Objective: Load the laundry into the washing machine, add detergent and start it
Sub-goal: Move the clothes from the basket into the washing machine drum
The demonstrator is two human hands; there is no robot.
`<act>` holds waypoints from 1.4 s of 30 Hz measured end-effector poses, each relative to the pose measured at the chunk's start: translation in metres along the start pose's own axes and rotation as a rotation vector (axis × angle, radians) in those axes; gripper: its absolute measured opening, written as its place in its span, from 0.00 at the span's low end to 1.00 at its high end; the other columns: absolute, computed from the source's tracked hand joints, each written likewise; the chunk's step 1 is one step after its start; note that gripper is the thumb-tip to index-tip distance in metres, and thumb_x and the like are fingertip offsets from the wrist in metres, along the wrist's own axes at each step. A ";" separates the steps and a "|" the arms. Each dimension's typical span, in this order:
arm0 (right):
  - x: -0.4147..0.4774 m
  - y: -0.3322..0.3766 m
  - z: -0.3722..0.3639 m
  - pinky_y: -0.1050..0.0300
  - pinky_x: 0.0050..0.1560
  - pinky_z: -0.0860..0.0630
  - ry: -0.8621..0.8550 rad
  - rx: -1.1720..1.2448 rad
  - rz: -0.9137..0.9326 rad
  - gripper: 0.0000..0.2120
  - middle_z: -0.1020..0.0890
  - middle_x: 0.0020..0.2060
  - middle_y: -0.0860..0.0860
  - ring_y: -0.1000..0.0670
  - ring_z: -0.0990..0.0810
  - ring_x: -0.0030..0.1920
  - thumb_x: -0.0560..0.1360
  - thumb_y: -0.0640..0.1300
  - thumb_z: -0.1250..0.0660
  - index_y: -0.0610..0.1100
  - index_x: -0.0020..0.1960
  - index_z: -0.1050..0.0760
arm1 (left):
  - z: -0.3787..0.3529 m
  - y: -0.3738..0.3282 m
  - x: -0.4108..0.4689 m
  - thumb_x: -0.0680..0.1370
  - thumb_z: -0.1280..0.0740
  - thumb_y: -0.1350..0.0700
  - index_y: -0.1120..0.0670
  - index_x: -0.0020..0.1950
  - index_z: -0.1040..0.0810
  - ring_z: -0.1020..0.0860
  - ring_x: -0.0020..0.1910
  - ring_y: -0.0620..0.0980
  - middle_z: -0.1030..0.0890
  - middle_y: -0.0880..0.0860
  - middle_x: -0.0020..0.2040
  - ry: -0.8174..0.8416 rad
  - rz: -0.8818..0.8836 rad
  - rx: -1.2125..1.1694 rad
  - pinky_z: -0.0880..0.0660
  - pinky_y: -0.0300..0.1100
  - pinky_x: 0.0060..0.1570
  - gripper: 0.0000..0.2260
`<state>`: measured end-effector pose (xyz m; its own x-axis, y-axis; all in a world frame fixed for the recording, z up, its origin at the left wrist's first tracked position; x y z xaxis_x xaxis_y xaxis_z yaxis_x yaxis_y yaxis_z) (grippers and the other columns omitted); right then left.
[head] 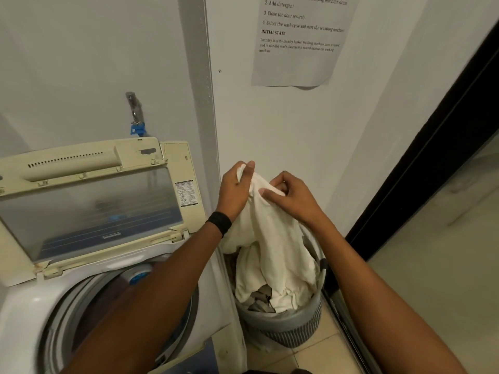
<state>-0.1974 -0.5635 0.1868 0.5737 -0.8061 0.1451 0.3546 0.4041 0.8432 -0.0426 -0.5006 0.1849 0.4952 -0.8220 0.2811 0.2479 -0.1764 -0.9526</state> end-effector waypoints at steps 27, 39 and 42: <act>-0.001 -0.028 0.014 0.45 0.55 0.21 0.442 -0.434 -0.120 0.17 0.17 0.44 0.58 0.52 0.18 0.47 0.71 0.70 0.32 0.58 0.48 0.22 | 0.019 0.001 0.006 0.85 0.35 0.49 0.52 0.38 0.32 0.33 0.34 0.43 0.32 0.46 0.33 -0.128 -0.026 -0.027 0.33 0.39 0.38 0.16; 0.007 0.042 0.021 0.49 0.65 0.22 0.285 0.303 0.110 0.16 0.17 0.62 0.50 0.49 0.19 0.64 0.79 0.38 0.30 0.46 0.66 0.22 | -0.015 -0.004 -0.002 0.83 0.34 0.45 0.55 0.56 0.26 0.21 0.49 0.46 0.20 0.53 0.49 0.107 -0.032 -0.095 0.23 0.45 0.54 0.13; 0.003 0.022 0.019 0.51 0.64 0.22 0.351 0.292 0.034 0.23 0.19 0.63 0.50 0.49 0.20 0.65 0.76 0.33 0.30 0.49 0.68 0.24 | -0.006 0.000 0.001 0.82 0.31 0.50 0.57 0.49 0.26 0.24 0.42 0.45 0.22 0.50 0.42 0.015 -0.011 -0.073 0.24 0.42 0.47 0.11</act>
<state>-0.2019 -0.5650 0.2157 0.8149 -0.5786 0.0337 0.1367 0.2484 0.9590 -0.0466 -0.5046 0.1846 0.4797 -0.8280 0.2904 0.1919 -0.2239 -0.9555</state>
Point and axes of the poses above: each hand's wrist, its own x-axis towards the middle knuckle, its own z-axis out of the back of the hand, y = z × x, the point moved 6 cm from there along x, towards the middle knuckle
